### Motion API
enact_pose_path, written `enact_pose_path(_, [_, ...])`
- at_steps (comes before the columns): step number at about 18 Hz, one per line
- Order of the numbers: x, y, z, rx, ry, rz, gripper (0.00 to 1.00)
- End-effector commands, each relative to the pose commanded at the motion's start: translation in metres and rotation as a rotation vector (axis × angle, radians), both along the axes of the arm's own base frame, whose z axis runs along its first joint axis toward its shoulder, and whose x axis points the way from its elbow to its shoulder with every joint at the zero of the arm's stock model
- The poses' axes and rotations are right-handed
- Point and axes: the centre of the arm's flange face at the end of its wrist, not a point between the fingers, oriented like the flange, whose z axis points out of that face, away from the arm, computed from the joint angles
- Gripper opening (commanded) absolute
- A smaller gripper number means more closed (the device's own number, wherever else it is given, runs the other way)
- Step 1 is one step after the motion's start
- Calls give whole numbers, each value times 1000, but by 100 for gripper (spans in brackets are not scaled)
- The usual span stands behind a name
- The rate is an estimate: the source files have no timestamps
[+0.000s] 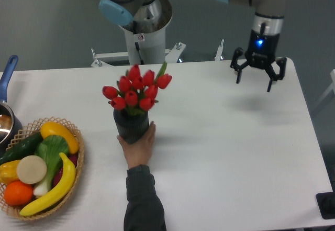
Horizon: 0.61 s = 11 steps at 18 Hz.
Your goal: Insert the flowers into the vase
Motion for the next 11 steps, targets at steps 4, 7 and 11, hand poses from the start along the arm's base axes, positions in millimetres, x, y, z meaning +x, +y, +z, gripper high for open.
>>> enact_pose_path(4, [-8,17,5,-244,62,-27,100])
enact_pose_path(7, [-22,19,17,-313,34,-57,100])
enact_pose_path(11, [-43,21,52,-352,-52,-69,100])
